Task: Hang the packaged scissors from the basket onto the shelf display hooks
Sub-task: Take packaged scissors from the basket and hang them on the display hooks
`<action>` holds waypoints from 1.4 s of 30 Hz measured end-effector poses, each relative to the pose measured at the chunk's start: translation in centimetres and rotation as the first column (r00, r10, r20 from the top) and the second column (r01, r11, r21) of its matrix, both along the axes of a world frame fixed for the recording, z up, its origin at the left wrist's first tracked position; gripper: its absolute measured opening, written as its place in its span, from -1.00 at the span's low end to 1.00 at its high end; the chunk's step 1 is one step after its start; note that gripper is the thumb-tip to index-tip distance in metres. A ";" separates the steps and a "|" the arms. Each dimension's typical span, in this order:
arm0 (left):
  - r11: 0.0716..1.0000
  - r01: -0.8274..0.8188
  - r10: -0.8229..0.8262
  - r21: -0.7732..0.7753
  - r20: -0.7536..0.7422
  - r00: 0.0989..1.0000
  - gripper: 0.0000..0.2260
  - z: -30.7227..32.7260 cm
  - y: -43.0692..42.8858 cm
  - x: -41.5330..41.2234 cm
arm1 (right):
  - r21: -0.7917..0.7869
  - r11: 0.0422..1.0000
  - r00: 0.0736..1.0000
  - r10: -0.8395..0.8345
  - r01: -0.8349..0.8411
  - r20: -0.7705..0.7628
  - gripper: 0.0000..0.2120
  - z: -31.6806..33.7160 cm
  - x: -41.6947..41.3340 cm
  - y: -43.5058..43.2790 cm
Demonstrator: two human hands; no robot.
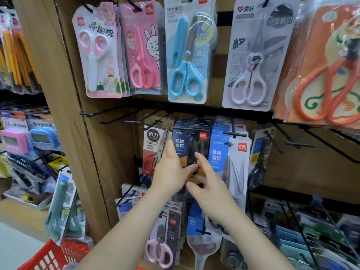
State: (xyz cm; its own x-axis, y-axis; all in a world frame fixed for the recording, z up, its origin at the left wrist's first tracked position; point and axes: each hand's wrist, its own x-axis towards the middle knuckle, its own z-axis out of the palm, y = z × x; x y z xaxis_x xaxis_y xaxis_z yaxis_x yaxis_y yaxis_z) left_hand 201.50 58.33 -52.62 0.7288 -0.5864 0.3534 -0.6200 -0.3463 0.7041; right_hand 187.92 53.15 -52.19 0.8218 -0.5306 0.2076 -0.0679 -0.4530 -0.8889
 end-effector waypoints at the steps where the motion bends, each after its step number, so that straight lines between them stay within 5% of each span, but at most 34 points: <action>1: 1.000 -0.014 0.013 0.019 0.017 1.000 -0.10 0.2 -0.3 -0.2 | 0.028 1.000 1.000 -0.002 0.001 0.017 -0.24 -0.1 0.3 -0.1; 6: 0.998 -0.048 0.051 0.034 -0.075 0.996 -0.12 0.4 -1.4 0.3 | 0.196 0.979 0.996 0.037 -0.053 0.083 -0.25 0.2 1.0 -0.5; 10: 0.988 -0.051 0.077 0.146 -0.175 0.982 -0.19 1.2 -1.8 0.6 | 0.363 0.927 0.995 0.069 -0.091 0.074 -0.58 1.8 -0.3 -1.3; 15: 0.999 0.033 -0.027 0.039 -0.152 0.988 -0.30 0.6 1.2 0.4 | 0.335 0.940 0.998 0.065 -0.062 0.001 -0.75 2.5 -2.5 -1.6; 21: 0.999 0.044 -0.042 0.022 -0.090 0.995 -0.68 -1.2 9.5 -0.1 | 0.177 0.978 0.991 0.122 -0.111 -0.049 -0.80 2.5 -3.9 0.1; 23: 0.998 0.025 -0.017 0.063 -0.122 0.992 -0.81 -2.4 13.1 -0.2 | 0.165 0.973 0.983 0.172 -0.159 -0.067 -0.79 2.0 -3.5 1.2; 28: 0.972 -0.007 0.080 0.235 -0.305 0.949 -0.76 -6.4 21.9 0.6 | 0.220 0.938 0.929 0.312 -0.268 -0.198 -0.80 -1.9 -0.7 5.6; 34: 0.868 0.033 0.134 0.495 -0.298 0.945 -0.74 -9.7 31.1 1.6 | 0.341 0.869 0.791 0.476 -0.358 -0.385 -0.86 -10.0 3.6 11.9; 42: 0.673 0.001 0.278 0.739 -0.255 0.926 -0.76 -20.0 39.4 2.9 | 0.574 0.807 0.672 0.502 -0.138 -0.545 -0.70 -23.2 8.5 18.5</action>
